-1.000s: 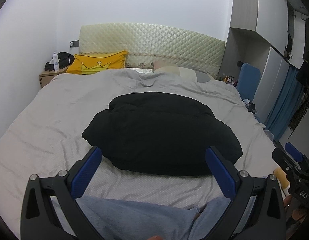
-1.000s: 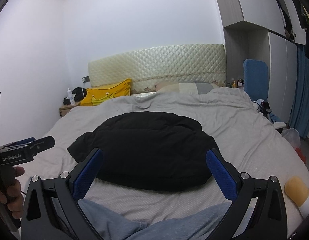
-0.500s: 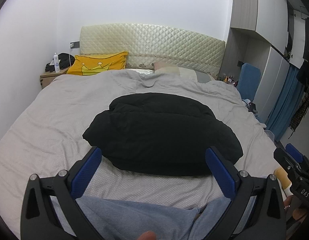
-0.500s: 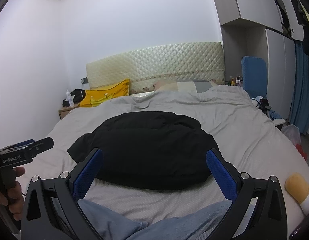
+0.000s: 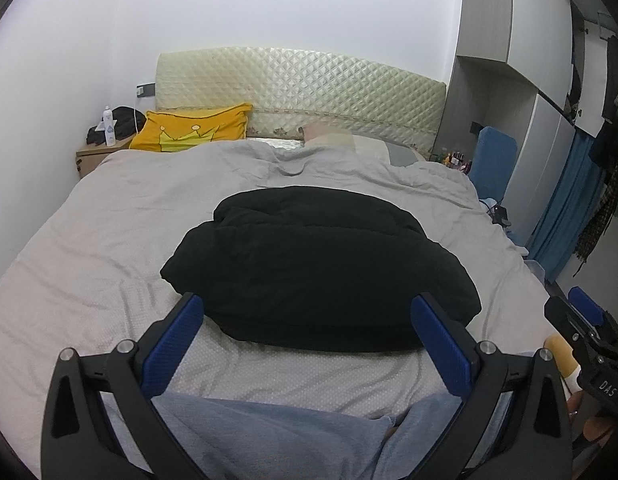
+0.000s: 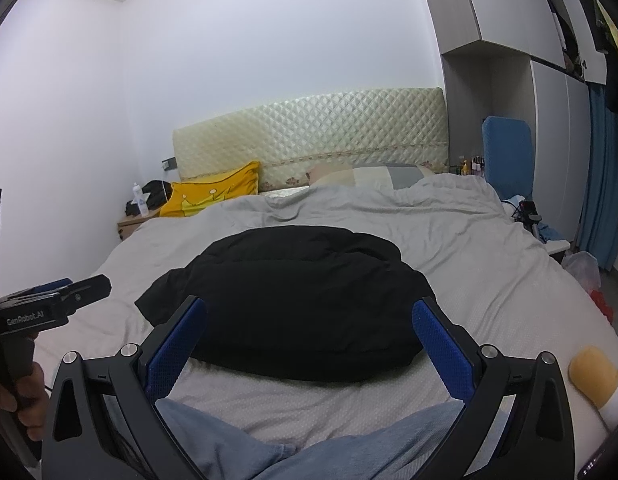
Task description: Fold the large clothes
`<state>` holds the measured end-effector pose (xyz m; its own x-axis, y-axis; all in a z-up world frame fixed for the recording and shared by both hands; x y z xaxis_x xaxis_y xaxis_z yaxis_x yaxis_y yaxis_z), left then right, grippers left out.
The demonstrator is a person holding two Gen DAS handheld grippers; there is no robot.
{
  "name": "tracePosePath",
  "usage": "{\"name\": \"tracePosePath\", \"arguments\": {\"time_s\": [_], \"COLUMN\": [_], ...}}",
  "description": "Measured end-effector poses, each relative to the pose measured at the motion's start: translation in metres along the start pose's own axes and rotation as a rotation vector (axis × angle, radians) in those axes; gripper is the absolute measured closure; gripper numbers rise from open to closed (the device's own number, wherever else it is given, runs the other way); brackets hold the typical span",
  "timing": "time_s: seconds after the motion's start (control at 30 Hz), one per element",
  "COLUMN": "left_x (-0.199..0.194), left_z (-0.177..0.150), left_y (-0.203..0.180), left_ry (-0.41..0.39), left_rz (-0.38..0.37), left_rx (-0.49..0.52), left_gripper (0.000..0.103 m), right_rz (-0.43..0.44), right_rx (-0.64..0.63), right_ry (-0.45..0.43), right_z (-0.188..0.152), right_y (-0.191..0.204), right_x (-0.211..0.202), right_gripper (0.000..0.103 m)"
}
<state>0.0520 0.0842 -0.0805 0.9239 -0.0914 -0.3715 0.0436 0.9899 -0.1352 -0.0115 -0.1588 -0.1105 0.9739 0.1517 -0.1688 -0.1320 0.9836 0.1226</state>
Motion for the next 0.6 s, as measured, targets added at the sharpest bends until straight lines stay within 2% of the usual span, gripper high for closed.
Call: {"name": "tracePosePath", "arguments": {"time_s": [0.6], "left_x": [-0.0002], "left_z": [0.0017], "left_y": [-0.0022], "left_ry": [0.008], "left_rz": [-0.013], "left_rx": [0.006], "left_gripper": [0.0], "right_rz": [-0.006], "right_rx": [0.0], "right_ry": [-0.001], "right_z": [0.0031], "right_y": [-0.0045], "right_x": [-0.0019], "right_gripper": [0.0]}}
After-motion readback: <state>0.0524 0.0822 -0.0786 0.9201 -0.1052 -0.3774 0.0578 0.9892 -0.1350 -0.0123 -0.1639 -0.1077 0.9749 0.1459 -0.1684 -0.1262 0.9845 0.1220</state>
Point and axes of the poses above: each gripper's, at about its wrist camera, not at the fingertips, and x roughly the way its jaws point, y to its left, z to its top, the point moved 10 cm from there along x, roughly the way its jaws point, and after that the axes turned 14 degrees about -y, right-handed, at the moved point
